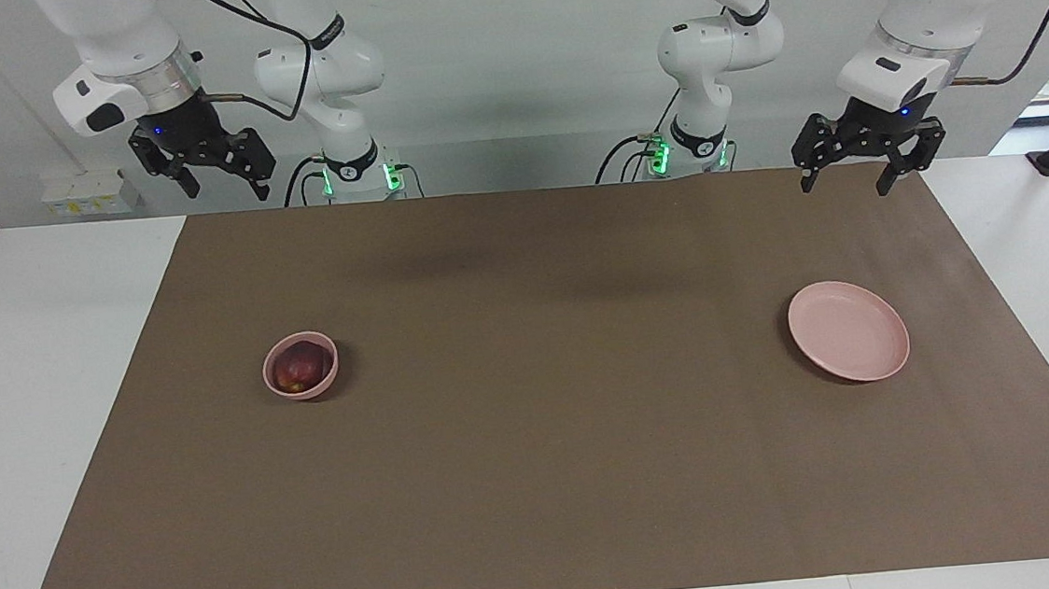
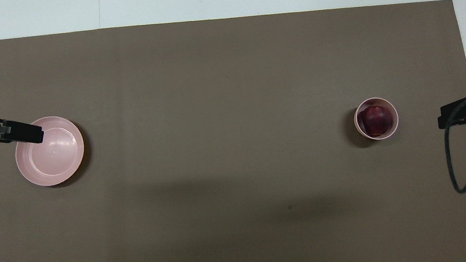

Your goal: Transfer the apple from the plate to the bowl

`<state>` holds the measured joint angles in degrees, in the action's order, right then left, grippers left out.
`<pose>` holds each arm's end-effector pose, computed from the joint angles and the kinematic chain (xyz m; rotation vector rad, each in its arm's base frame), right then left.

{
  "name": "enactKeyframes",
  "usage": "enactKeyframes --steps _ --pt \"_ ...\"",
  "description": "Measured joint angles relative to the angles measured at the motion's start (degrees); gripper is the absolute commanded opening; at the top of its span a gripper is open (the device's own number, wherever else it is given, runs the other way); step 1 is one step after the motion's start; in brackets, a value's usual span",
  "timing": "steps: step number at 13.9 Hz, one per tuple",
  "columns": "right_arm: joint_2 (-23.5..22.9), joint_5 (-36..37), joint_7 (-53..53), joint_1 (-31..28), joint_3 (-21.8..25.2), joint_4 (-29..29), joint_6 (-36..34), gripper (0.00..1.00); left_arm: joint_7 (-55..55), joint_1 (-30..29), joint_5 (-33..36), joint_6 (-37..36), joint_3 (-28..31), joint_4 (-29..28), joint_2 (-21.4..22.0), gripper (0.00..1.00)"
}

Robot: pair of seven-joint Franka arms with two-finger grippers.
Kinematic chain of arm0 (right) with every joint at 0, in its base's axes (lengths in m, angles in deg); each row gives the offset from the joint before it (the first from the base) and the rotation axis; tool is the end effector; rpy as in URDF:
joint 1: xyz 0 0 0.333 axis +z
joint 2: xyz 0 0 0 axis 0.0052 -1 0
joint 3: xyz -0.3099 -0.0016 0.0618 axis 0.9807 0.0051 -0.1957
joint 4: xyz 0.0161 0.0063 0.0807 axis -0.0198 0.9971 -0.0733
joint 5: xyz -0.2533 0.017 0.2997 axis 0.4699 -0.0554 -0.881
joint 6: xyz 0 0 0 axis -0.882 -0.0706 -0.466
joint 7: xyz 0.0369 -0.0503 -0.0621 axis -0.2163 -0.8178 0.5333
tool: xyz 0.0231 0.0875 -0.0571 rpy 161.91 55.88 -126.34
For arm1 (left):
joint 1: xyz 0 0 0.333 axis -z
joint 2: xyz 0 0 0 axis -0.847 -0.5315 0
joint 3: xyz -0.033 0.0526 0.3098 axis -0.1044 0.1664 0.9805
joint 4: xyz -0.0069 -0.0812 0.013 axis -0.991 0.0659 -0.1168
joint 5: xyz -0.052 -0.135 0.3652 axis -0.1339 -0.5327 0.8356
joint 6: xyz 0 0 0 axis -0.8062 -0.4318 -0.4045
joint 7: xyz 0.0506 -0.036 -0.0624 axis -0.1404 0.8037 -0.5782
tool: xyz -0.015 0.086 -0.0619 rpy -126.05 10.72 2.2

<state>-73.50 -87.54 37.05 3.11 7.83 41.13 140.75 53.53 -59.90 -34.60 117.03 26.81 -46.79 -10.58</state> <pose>0.5121 -0.0056 0.6469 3.1074 -0.2308 -0.1111 0.5467 -0.0729 0.6429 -3.1061 0.3829 -0.0631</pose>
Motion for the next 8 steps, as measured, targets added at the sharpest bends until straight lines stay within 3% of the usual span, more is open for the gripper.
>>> enactKeyframes --steps 8 --pt "0.0 0.0 0.0 0.0 0.0 0.1 0.0 1.00 0.0 0.0 0.0 -0.1 0.1 0.0 0.2 1.00"
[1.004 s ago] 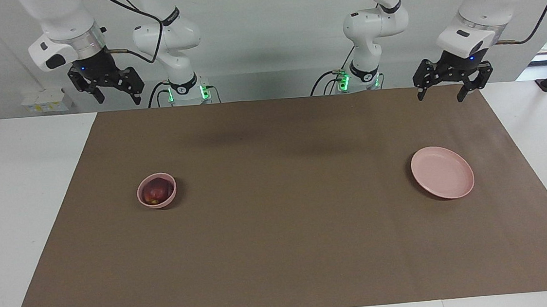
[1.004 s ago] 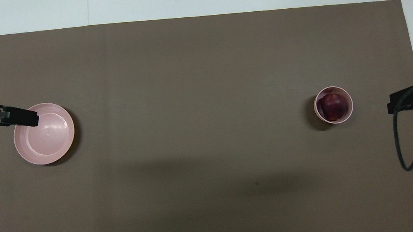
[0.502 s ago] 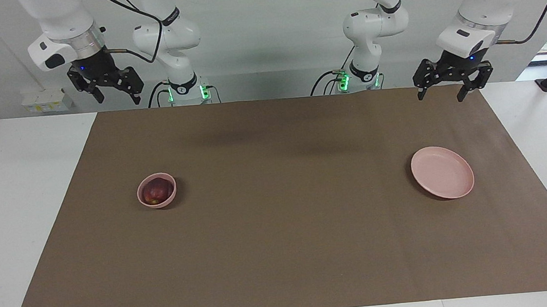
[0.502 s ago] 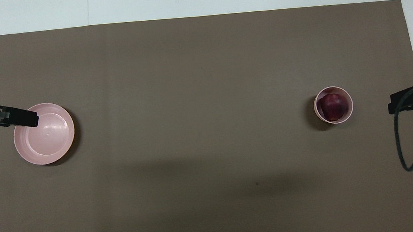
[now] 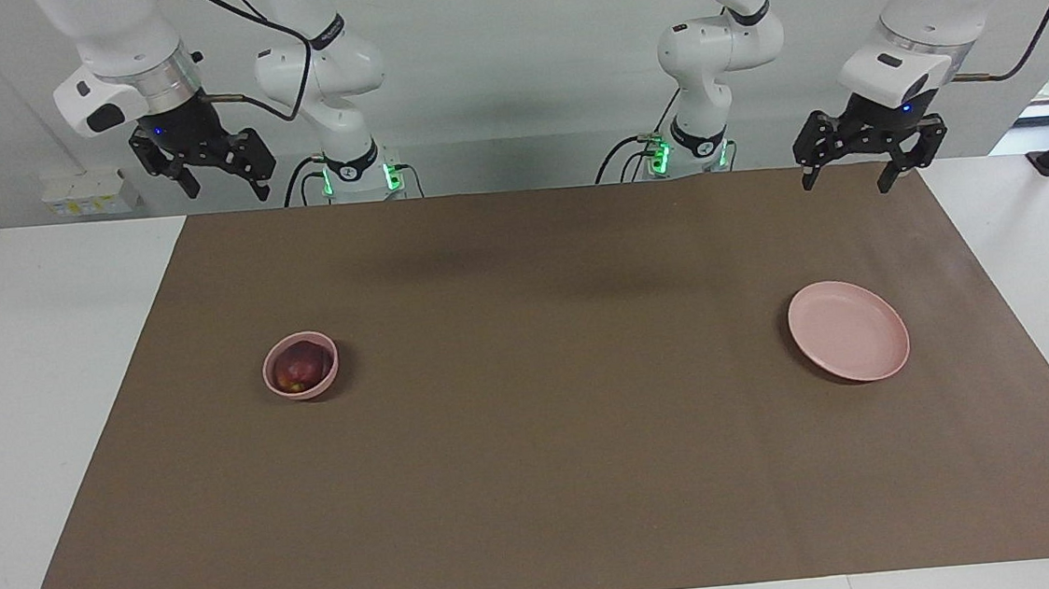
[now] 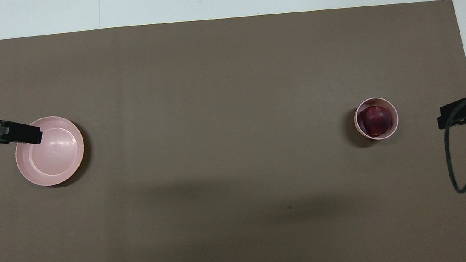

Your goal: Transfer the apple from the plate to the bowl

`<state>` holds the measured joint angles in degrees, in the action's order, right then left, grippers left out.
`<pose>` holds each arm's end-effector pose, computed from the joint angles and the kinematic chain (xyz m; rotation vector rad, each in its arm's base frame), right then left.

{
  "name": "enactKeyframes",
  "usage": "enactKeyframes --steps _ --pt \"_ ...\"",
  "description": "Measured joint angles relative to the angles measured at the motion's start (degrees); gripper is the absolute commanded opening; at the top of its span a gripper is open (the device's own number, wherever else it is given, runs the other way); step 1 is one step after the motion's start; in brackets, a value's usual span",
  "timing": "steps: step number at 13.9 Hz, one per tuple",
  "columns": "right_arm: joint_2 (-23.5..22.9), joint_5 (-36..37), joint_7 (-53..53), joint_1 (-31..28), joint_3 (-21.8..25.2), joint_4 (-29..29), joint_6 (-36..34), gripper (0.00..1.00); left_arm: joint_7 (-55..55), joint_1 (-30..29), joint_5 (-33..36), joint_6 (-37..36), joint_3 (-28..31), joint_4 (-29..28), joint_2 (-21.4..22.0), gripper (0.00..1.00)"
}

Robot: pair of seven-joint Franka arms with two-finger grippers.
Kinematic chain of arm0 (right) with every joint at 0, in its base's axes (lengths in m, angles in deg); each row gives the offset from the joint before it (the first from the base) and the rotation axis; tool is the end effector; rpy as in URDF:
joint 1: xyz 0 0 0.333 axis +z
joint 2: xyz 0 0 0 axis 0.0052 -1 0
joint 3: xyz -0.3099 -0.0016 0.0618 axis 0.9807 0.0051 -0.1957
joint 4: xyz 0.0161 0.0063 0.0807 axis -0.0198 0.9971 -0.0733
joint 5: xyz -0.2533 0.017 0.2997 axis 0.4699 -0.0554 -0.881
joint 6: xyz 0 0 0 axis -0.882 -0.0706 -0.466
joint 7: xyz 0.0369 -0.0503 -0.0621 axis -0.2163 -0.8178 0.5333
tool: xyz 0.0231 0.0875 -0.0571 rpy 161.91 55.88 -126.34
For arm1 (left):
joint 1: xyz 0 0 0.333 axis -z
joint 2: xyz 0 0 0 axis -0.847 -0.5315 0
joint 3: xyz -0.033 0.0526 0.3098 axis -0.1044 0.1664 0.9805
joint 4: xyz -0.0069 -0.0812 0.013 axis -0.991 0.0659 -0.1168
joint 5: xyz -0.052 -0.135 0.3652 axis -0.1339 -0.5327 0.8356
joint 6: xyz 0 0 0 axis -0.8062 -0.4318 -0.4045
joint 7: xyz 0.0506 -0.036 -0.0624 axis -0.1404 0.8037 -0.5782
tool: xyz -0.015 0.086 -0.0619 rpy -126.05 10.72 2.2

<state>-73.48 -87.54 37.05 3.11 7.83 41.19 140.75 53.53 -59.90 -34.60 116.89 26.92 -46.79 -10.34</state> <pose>0.5120 -0.0056 0.6466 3.1073 -0.2308 -0.1122 0.5453 -0.0718 0.6449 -3.1058 0.3797 -0.0657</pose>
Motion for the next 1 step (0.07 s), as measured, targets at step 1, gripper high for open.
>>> enactKeyframes --steps 1 --pt "0.0 0.0 0.0 0.0 0.0 0.0 0.0 1.00 0.0 0.0 0.0 0.0 0.0 0.0 0.0 1.00"
